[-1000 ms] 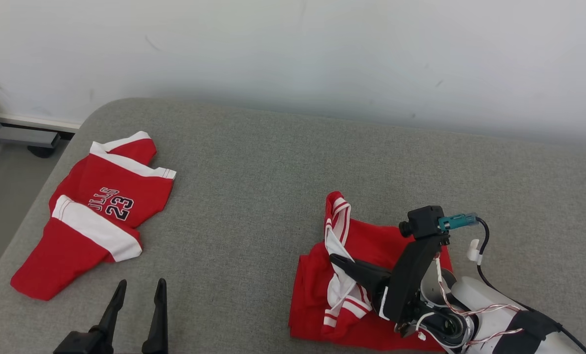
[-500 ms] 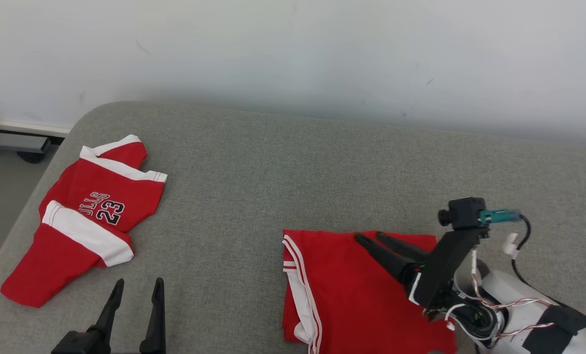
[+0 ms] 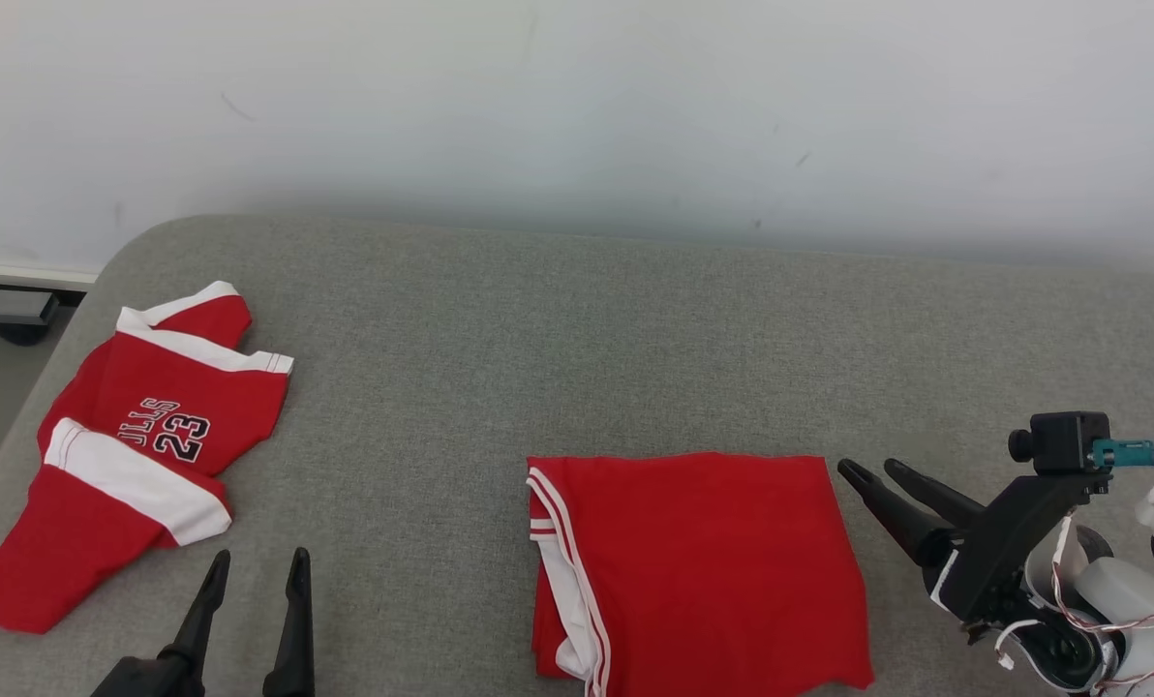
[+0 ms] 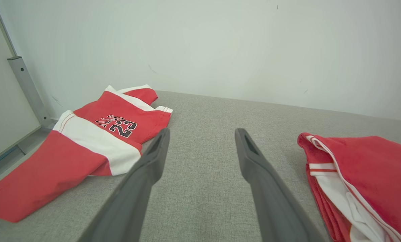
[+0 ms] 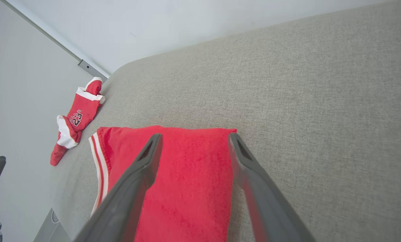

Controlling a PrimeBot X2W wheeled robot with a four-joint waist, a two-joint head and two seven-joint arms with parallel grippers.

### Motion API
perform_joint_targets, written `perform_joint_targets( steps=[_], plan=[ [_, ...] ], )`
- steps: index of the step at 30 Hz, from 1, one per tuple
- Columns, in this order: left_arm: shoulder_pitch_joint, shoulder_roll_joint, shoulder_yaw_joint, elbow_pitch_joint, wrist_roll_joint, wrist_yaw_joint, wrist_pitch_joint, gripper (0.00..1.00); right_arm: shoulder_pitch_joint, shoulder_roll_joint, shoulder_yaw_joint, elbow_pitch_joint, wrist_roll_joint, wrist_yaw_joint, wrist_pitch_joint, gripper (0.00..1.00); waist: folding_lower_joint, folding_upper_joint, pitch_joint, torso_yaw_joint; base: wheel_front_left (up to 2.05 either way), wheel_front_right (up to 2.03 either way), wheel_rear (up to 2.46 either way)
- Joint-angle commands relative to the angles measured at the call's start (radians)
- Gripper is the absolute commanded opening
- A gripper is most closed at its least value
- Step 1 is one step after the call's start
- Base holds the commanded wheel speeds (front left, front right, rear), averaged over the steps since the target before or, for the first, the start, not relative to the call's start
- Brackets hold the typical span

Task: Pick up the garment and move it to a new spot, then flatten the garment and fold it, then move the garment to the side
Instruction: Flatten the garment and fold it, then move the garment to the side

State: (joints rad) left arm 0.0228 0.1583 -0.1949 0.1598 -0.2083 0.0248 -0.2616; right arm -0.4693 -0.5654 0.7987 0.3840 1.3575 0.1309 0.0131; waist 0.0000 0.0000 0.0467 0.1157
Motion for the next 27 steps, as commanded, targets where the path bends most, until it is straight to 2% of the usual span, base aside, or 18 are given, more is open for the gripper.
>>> perform_joint_targets(
  steps=[1,6,17,27],
  plan=[
    [0.008,0.002,0.004,-0.005,0.01,-0.005,-0.005,1.0,0.015,-0.014,-0.001,0.013,-0.014,0.0,0.001,1.0,0.0,0.0,0.0,-0.007,0.0,0.0,0.0],
    [0.003,-0.002,0.007,-0.008,0.016,-0.007,-0.005,1.0,0.026,-0.007,0.009,0.059,-0.033,0.0,0.037,1.0,0.0,0.0,0.004,-0.012,0.0,0.0,0.0],
    [-0.013,-0.007,0.013,-0.011,0.028,-0.016,-0.005,1.0,0.002,0.068,0.019,0.151,-0.06,0.0,0.107,1.0,0.0,0.0,0.011,0.004,0.0,0.0,0.0],
    [0.001,0.013,0.039,-0.018,0.066,0.013,-0.005,1.0,0.005,0.118,0.023,0.199,-0.048,0.0,0.186,1.0,0.0,0.0,0.002,0.024,0.0,0.0,0.0]
  ],
)
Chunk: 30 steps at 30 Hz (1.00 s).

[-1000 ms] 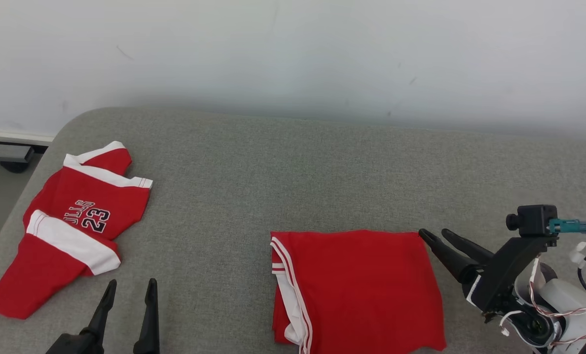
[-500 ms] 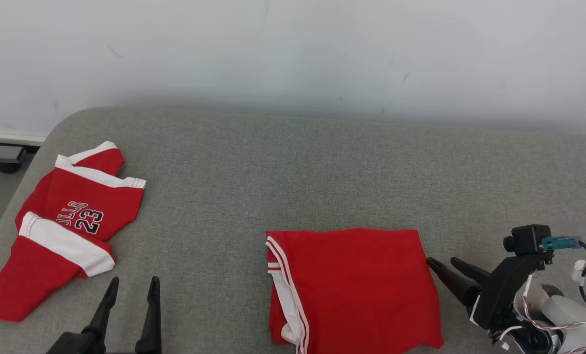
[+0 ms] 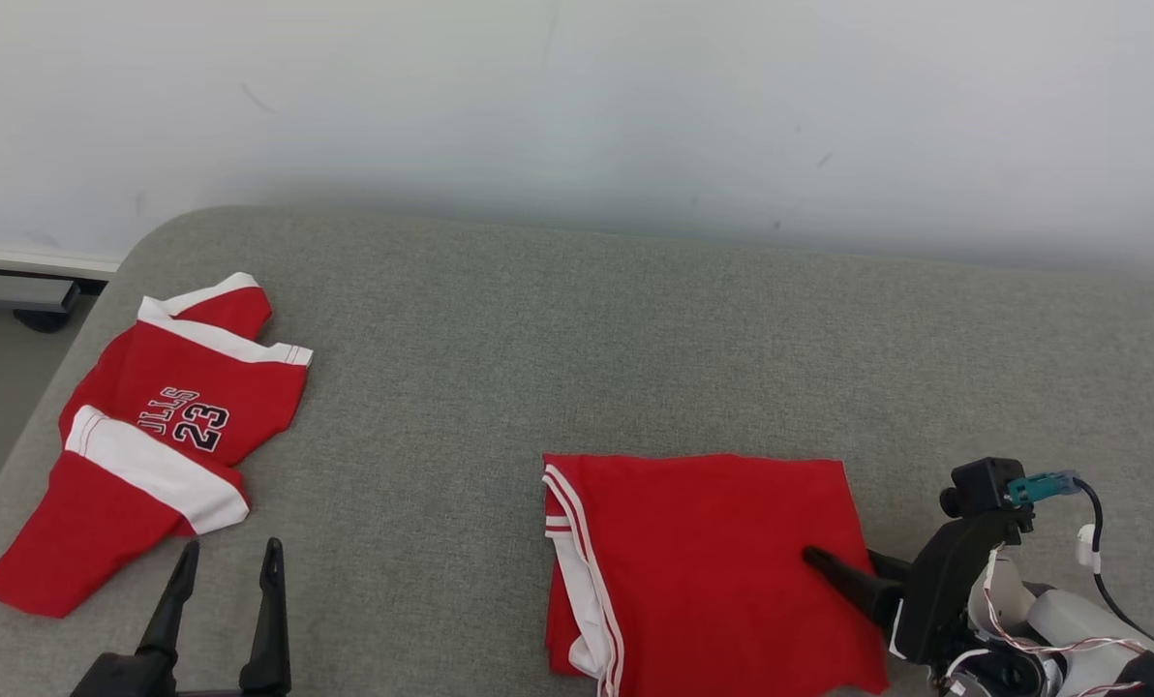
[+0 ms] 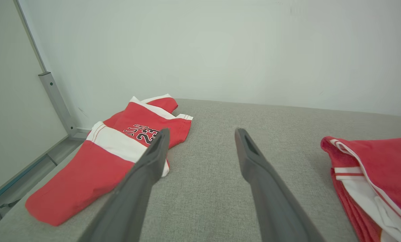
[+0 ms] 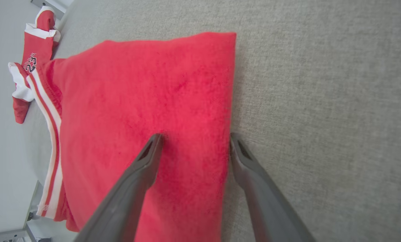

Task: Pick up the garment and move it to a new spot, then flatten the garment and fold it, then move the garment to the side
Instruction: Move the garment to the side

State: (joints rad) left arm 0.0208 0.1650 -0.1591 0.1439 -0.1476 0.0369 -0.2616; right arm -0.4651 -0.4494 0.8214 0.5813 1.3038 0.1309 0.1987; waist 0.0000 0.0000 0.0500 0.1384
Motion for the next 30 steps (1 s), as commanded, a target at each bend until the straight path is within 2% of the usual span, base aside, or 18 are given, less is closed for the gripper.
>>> perform_joint_targets(
  steps=[1,6,7,8,10,11,22,30],
  plan=[
    [0.006,0.003,0.007,-0.004,0.008,0.007,-0.005,1.0,0.002,0.002,0.001,0.002,0.007,0.0,0.008,1.0,0.0,0.0,-0.002,0.002,0.0,0.0,0.0],
    [0.018,0.02,0.036,0.001,0.028,0.041,-0.005,1.0,0.011,0.005,-0.005,-0.007,0.019,0.0,0.037,1.0,0.0,0.0,-0.001,0.002,0.0,0.0,0.0],
    [0.021,0.024,0.04,0.007,0.032,0.049,-0.005,1.0,0.013,0.004,-0.007,-0.009,0.02,0.0,0.042,0.88,0.0,0.0,-0.001,0.002,0.0,0.0,0.0],
    [0.022,0.025,0.044,0.01,0.035,0.055,-0.005,1.0,0.015,0.003,-0.008,-0.012,0.02,0.0,0.046,0.49,0.0,0.0,-0.001,0.002,0.0,0.0,0.0],
    [0.025,0.032,0.053,0.017,0.039,0.065,-0.005,1.0,0.018,0.001,-0.011,-0.019,0.022,0.0,0.049,0.22,0.0,0.0,-0.001,0.002,0.0,0.0,0.0],
    [0.027,0.034,0.057,0.018,0.036,0.067,-0.005,1.0,0.02,0.0,-0.013,-0.024,0.022,0.0,0.047,0.0,0.0,0.0,-0.002,0.001,0.0,0.0,0.0],
    [0.038,0.028,0.075,0.001,0.018,0.069,-0.005,1.0,0.012,-0.043,-0.065,-0.055,0.008,0.0,-0.001,0.0,0.0,0.0,-0.006,-0.009,0.0,0.0,0.0],
    [0.044,0.025,0.081,-0.008,0.008,0.063,-0.005,1.0,-0.04,-0.115,-0.108,-0.048,-0.023,0.0,-0.011,0.0,0.0,0.0,-0.005,-0.039,0.0,0.0,0.0]
  ],
)
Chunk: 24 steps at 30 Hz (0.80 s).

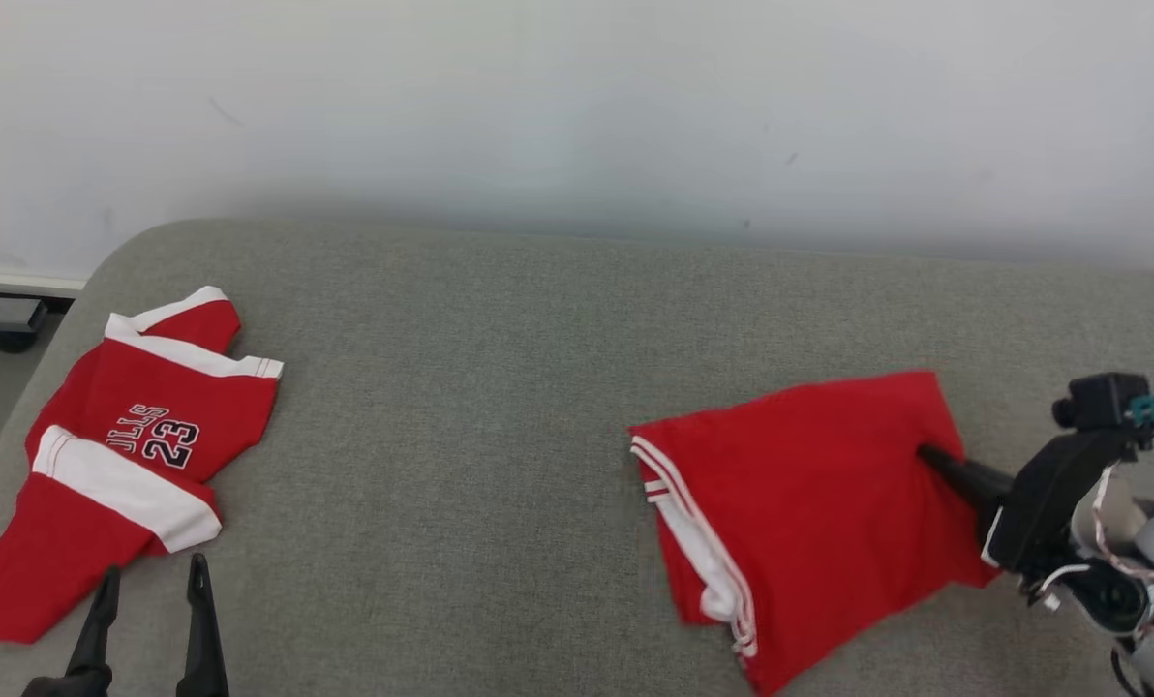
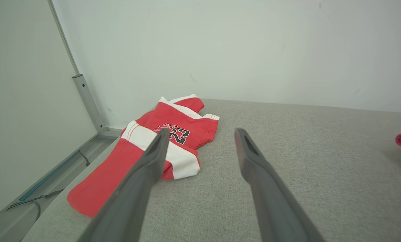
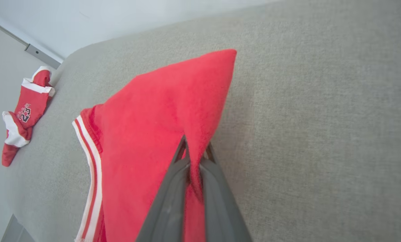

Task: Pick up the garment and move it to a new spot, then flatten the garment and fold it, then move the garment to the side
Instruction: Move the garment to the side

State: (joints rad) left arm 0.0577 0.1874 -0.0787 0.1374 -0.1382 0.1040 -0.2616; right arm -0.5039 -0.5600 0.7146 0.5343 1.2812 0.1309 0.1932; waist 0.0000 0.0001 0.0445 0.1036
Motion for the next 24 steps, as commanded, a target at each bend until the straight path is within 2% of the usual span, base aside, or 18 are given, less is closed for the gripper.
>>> perform_joint_targets(
  steps=[1,16,24],
  plan=[
    [0.007,0.002,0.003,-0.004,-0.003,-0.003,-0.005,1.0,-0.02,-0.009,-0.01,0.002,-0.004,0.0,-0.007,0.0,0.0,-0.0001,0.002,-0.013,0.0,0.0,0.0],
    [-0.023,0.014,0.006,-0.021,-0.005,-0.017,-0.005,1.0,-0.238,-0.092,-0.06,0.234,-0.076,0.0,0.053,0.0,0.0,-0.0001,0.06,-0.095,0.0,0.0,0.0],
    [-0.05,0.032,0.0,-0.034,-0.001,-0.023,-0.005,1.0,-0.375,-0.12,-0.03,0.36,-0.17,0.0,0.045,0.0,0.0,-0.0001,0.124,-0.114,0.0,0.0,0.0]
  ],
)
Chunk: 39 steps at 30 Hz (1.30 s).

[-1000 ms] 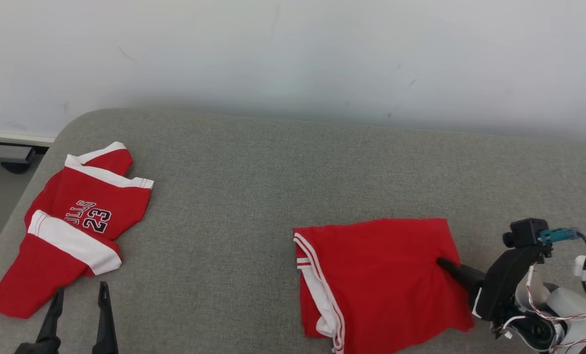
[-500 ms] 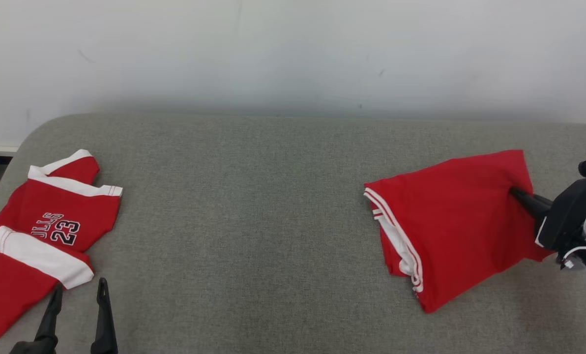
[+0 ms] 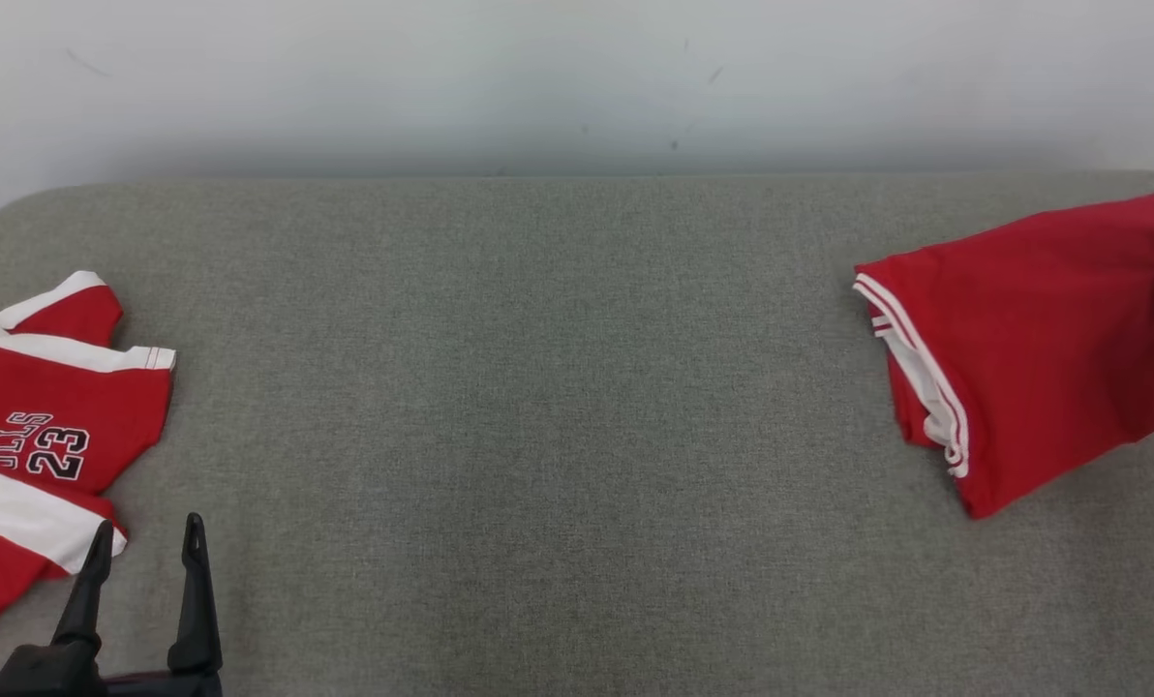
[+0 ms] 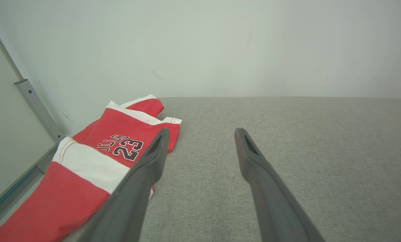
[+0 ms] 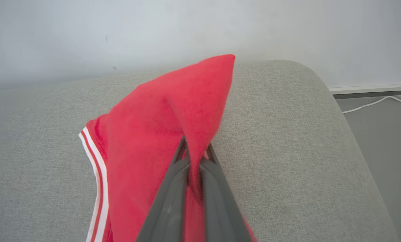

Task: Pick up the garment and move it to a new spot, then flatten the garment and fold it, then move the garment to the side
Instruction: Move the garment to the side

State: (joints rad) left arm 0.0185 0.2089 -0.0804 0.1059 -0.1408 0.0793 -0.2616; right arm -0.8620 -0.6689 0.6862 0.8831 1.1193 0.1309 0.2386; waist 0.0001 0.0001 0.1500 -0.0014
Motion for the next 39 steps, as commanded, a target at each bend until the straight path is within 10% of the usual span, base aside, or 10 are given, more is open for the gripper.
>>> perform_joint_targets(
  steps=[1,27,29,31,34,39],
  plan=[
    [-0.013,0.014,0.002,-0.004,0.001,0.001,-0.005,1.0,-0.03,-0.017,0.004,0.025,-0.018,0.0,0.004,0.0,-0.0001,-0.0001,0.025,-0.009,0.0,0.0,0.0],
    [-0.045,0.028,-0.021,-0.007,-0.012,0.008,0.0,1.0,-0.177,-0.025,0.068,0.214,-0.139,0.0,-0.018,0.0,-0.0001,-0.0001,0.08,0.006,0.0,0.0,0.0],
    [-0.04,0.031,-0.018,-0.006,-0.015,0.008,-0.001,1.0,-0.181,-0.023,0.076,0.229,-0.15,0.0,-0.019,0.47,-0.0001,-0.0001,0.079,0.008,0.0,0.0,0.0],
    [-0.036,0.031,-0.019,-0.005,-0.017,0.011,-0.001,1.0,-0.183,-0.019,0.084,0.24,-0.157,0.0,-0.017,0.55,-0.0001,-0.0001,0.077,0.008,0.0,0.0,0.0],
    [-0.031,0.031,-0.019,-0.004,-0.019,0.016,-0.002,1.0,-0.188,-0.016,0.092,0.251,-0.166,0.0,-0.016,1.0,-0.0001,-0.0001,0.071,0.005,0.0,0.0,0.0],
    [-0.028,0.032,-0.021,-0.006,-0.024,0.018,-0.002,1.0,-0.194,-0.006,0.105,0.252,-0.175,0.0,-0.023,1.0,-0.0001,-0.0001,0.061,-0.001,0.0,0.0,0.0]
  ],
)
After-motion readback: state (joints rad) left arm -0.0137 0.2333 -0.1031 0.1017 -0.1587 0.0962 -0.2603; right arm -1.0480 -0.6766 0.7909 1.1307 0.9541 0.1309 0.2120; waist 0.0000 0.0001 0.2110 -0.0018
